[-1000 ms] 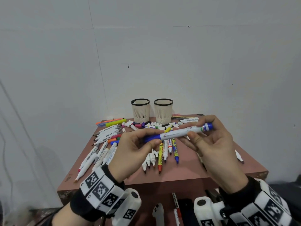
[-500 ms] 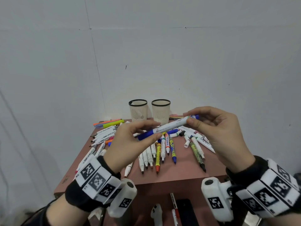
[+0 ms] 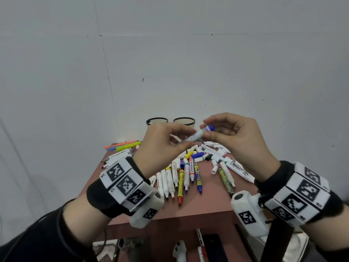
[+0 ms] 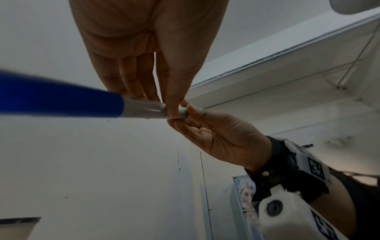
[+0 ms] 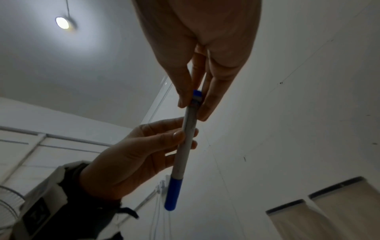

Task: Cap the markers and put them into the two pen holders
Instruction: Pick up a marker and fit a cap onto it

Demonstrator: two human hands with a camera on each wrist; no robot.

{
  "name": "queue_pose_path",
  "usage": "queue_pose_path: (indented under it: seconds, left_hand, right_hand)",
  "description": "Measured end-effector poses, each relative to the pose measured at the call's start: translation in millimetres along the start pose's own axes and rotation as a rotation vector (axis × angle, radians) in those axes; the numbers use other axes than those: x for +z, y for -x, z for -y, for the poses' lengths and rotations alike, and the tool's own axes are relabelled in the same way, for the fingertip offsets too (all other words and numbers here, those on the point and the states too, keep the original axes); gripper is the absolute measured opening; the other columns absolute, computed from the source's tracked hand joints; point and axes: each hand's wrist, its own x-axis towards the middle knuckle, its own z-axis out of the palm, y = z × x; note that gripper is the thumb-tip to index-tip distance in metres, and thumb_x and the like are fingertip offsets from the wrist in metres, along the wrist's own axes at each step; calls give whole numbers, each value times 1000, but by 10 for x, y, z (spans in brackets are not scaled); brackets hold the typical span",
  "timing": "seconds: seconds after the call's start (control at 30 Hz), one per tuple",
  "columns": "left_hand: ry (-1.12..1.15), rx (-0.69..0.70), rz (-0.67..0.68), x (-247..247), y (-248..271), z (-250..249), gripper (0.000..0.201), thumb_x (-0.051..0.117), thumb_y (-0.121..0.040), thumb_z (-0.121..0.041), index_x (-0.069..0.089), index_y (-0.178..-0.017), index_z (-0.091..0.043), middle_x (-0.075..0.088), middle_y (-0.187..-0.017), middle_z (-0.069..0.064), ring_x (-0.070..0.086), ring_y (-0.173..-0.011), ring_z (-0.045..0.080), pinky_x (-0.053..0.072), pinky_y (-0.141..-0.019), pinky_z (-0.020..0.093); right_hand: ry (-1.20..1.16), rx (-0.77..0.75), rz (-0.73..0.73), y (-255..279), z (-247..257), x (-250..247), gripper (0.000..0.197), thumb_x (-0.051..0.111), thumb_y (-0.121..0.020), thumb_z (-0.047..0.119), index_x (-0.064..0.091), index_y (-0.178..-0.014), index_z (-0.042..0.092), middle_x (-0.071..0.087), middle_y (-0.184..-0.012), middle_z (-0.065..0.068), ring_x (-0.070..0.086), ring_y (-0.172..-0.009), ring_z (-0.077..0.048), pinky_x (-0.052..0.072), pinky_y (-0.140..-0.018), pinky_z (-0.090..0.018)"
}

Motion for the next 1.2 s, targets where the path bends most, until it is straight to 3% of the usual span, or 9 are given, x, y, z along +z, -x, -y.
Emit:
queue_pose_path:
  seconds: [0.2, 0.37, 0.5, 0.6, 0.7, 0.8, 0.87, 1.1, 1.2]
  left_hand:
    - [-149, -42, -11, -166, -247, 353, 46, 71, -81, -8, 60, -121, -27, 64, -85, -12, 62, -75, -2, 55, -72, 18]
    - [-270, -21, -41, -334, -602, 692, 65, 63, -83, -3, 44, -135, -39, 59, -86, -6, 61, -74, 7, 42, -67, 1]
    - [-363, -36, -99, -418, -964, 1047, 60, 64, -81, -2, 52, -130, -34, 61, -93, -2, 61, -79, 13, 48, -78, 15]
    - [-368, -74, -158, -452, -1206, 1273, 55, 66, -80, -2, 54, -127, -28, 62, -89, 0, 62, -80, 16, 49, -80, 24]
    - [-349, -121, -255, -464, -1425, 1486, 50, 66, -81, -1, 54, -125, -23, 64, -89, 4, 62, -80, 19, 48, -76, 23]
    - [-326, -151, -344, -452, -1616, 1693, 47, 65, -81, 0, 54, -121, -20, 64, -89, 5, 60, -76, 16, 39, -63, 4]
    - [-308, -172, -381, -420, -1714, 1803, 45, 65, -81, 1, 54, -120, -19, 62, -88, 3, 58, -73, 14, 37, -57, 3]
    - [-242, -251, -361, -168, -1853, 2124, 41, 58, -84, 4, 62, -118, -18, 62, -89, 3, 57, -78, 13, 44, -73, 14]
    - [-251, -288, -327, -93, -1848, 2218, 37, 58, -86, 2, 65, -118, -17, 65, -95, 5, 57, -81, 12, 42, -77, 13]
  right_hand:
    - [223, 91, 102, -254, -292, -139, 31, 76, -74, -2, 68, -95, 20, 72, -89, -6, 70, -82, -16, 57, -76, -26]
    - [739, 108, 458, -500, -651, -179, 25, 73, -79, 9, 69, -99, 24, 71, -96, 4, 65, -88, -6, 52, -81, -21]
    - [1152, 13, 828, -658, -818, -134, 36, 55, -87, 8, 65, -117, 25, 62, -118, 6, 54, -98, -5, 38, -76, -6]
    - [1313, -19, 1023, -780, -974, -73, 37, 51, -90, 8, 62, -120, 28, 58, -122, 5, 52, -112, -14, 45, -92, -30]
    - [1394, -62, 1135, -880, -1123, -15, 31, 54, -92, 14, 64, -116, 29, 58, -120, 4, 53, -112, -17, 49, -89, -38]
    - [1423, -107, 1214, -955, -1220, 15, 29, 55, -90, 15, 66, -113, 30, 57, -118, 4, 52, -111, -18, 50, -85, -38]
    - [1421, -138, 1257, -987, -1273, 24, 30, 54, -90, 14, 67, -112, 29, 56, -117, 4, 51, -111, -18, 50, -83, -38]
    - [1385, -202, 1297, -1016, -1425, 33, 27, 57, -88, 12, 68, -110, 24, 56, -113, -1, 50, -110, -20, 39, -68, -30]
    - [1390, -256, 1347, -1004, -1478, 35, 29, 58, -87, 9, 69, -109, 22, 56, -108, -5, 53, -102, -25, 44, -65, -33]
